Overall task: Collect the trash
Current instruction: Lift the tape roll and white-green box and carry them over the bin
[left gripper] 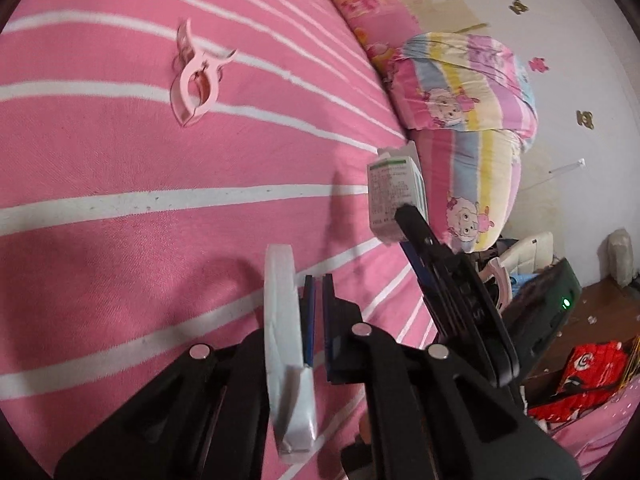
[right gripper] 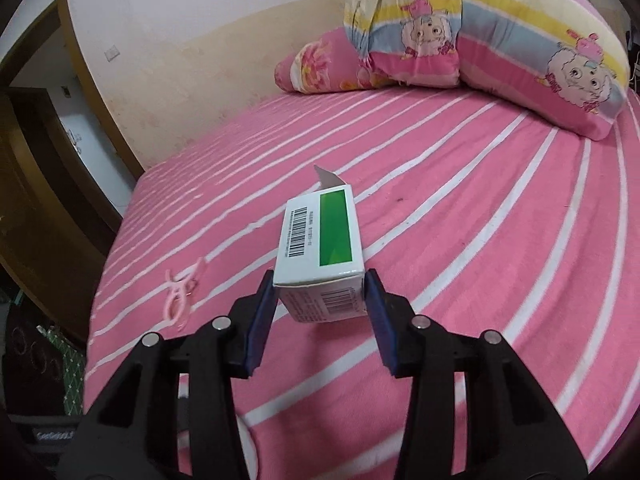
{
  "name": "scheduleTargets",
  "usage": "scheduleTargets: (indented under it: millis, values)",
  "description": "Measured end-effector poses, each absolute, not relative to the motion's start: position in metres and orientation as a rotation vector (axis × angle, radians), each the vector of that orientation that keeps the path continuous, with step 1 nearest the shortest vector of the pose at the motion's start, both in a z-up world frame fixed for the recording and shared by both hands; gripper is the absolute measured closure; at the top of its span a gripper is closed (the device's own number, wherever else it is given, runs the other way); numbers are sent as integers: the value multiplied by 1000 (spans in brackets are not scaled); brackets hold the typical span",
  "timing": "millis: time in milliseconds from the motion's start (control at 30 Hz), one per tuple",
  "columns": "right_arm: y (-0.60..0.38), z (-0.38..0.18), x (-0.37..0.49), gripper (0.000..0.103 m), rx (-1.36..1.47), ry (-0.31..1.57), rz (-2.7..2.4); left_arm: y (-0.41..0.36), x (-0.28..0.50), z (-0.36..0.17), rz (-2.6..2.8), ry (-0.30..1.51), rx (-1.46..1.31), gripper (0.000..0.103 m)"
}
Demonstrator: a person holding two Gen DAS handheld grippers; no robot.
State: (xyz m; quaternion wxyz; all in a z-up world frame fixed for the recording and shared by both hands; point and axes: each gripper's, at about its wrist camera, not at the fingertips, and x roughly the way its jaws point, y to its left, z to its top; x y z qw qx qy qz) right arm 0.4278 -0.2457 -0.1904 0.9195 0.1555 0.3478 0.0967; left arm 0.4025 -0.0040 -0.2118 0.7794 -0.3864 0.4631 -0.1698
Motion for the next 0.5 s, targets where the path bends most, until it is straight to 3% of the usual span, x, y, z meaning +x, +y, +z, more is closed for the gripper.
scheduleTargets:
  millis: [500]
  values:
    - [-229,-136,274,58,294,676,253,4,301,-156,-439,885,-859,100]
